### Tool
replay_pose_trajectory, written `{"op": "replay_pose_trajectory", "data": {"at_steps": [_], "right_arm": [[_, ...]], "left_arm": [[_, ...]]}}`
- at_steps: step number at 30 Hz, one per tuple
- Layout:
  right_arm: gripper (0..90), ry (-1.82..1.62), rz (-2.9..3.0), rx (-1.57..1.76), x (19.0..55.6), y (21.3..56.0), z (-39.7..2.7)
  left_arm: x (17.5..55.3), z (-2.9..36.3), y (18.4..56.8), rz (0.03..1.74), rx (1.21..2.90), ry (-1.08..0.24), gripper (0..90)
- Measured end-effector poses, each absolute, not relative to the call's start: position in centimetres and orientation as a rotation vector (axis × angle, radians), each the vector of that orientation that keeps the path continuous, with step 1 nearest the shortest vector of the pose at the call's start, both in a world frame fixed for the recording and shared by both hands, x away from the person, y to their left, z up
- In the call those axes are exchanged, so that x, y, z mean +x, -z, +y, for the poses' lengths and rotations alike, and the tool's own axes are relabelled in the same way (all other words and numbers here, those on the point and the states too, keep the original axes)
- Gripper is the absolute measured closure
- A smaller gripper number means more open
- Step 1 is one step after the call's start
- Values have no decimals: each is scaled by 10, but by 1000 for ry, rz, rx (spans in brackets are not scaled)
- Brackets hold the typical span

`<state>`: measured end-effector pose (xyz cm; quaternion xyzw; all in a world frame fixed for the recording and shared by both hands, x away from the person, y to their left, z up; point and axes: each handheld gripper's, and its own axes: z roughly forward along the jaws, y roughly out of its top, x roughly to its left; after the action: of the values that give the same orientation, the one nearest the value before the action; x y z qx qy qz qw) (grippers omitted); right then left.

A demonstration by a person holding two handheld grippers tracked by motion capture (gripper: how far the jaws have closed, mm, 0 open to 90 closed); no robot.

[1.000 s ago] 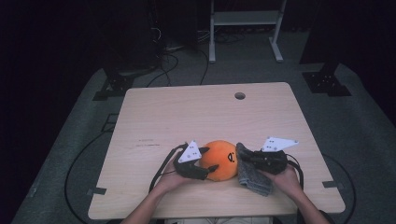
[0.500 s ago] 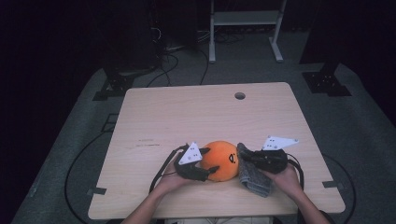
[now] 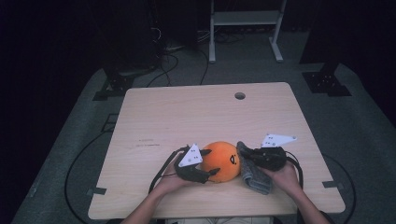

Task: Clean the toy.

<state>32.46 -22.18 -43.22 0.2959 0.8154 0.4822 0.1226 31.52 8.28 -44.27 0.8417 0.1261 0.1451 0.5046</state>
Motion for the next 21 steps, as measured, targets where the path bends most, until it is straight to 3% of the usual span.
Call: {"op": "replay_pose_trajectory", "data": {"at_steps": [4,6,8,12,21], "right_arm": [[818,-1545,2337,794,316,419,-222],[817,-1513,2362,755,315,419,-214],[818,-1472,2392,740,314,425,-211],[818,-1445,2394,719,312,428,-212],[819,-1519,2357,656,312,406,-193]], "left_arm": [[315,82,441,309,2028,-343,266],[319,83,436,336,2007,-317,170],[324,89,432,372,1946,-281,140],[330,86,436,439,1960,-291,140],[323,77,438,391,2026,-333,203]]}}
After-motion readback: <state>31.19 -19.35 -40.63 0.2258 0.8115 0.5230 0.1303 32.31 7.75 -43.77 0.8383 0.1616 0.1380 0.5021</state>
